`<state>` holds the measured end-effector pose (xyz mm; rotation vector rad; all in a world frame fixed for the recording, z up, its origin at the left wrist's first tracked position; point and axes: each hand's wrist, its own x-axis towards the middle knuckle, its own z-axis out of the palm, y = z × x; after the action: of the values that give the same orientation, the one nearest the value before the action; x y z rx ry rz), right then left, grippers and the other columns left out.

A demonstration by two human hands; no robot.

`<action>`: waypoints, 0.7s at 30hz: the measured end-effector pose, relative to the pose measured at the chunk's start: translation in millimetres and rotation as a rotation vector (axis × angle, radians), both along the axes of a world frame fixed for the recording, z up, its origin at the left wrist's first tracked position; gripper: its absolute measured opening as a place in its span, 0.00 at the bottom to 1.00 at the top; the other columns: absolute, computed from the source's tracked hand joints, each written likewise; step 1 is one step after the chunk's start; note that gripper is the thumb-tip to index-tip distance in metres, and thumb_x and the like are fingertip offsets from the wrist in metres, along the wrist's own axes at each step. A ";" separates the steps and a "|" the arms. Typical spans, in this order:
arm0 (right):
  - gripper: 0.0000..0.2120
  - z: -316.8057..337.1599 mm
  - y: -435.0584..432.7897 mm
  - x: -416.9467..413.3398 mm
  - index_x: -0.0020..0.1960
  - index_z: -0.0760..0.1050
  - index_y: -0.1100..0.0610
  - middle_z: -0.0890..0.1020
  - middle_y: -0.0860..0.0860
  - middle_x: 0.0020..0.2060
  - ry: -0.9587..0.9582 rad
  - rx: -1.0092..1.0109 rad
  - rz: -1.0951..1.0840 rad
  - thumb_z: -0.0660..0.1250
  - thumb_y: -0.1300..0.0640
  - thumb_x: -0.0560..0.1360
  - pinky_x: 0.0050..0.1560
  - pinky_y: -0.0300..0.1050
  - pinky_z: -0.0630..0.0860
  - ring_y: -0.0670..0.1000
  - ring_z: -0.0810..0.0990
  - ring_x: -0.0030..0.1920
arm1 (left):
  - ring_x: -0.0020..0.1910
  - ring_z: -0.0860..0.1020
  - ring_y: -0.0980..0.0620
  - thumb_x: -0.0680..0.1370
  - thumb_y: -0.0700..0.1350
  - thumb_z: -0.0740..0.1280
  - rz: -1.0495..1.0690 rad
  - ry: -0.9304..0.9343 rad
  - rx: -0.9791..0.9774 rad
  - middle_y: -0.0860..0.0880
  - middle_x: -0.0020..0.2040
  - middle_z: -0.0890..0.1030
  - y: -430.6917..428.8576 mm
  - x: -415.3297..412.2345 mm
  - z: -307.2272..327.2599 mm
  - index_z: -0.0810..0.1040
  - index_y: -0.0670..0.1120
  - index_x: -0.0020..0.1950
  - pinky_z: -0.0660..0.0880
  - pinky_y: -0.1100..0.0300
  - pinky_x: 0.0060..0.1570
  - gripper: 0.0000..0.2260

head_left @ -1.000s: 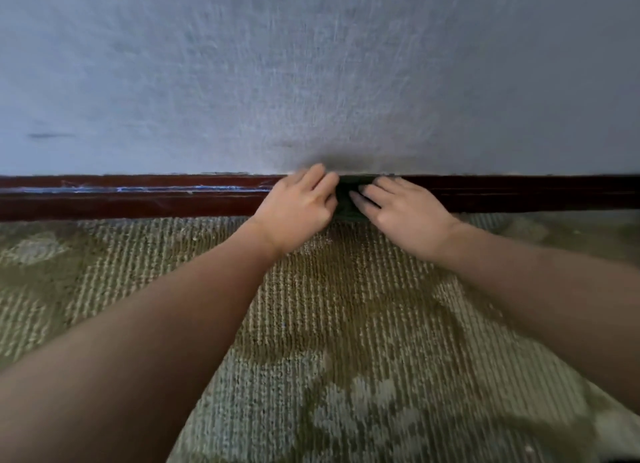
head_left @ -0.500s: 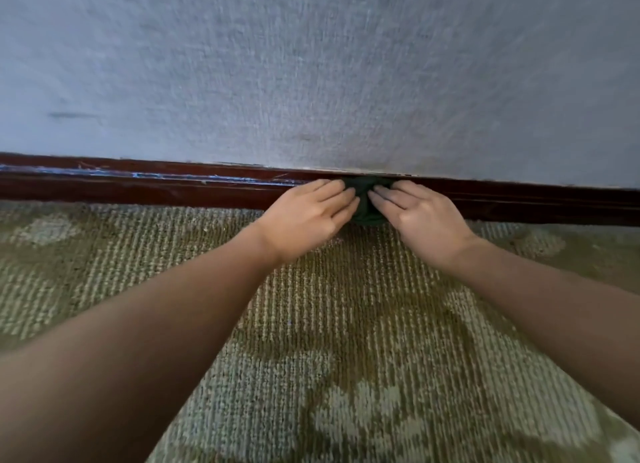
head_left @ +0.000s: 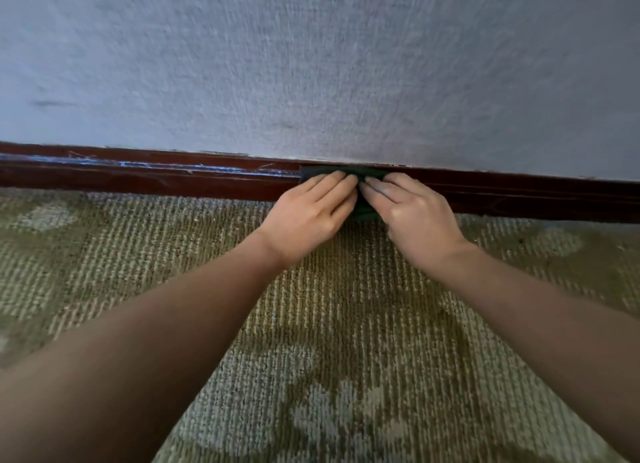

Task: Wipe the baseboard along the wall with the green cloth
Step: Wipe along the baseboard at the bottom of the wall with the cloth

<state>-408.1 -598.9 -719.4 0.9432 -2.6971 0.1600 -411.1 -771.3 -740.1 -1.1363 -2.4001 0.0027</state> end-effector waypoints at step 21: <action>0.23 4.4 3.4 -3.7 0.50 0.80 0.69 0.83 0.61 0.43 -0.015 0.070 0.063 0.50 0.64 0.66 0.42 0.48 0.79 0.59 0.82 0.44 | 0.42 0.84 0.47 0.71 0.36 0.58 -0.069 -0.071 -0.008 0.42 0.44 0.85 3.8 -6.2 11.3 0.85 0.38 0.44 0.81 0.57 0.38 0.15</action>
<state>-411.8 -595.5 -715.0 1.0516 -2.7046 0.0866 -417.3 -767.6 -728.8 -1.2426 -2.4230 -0.0516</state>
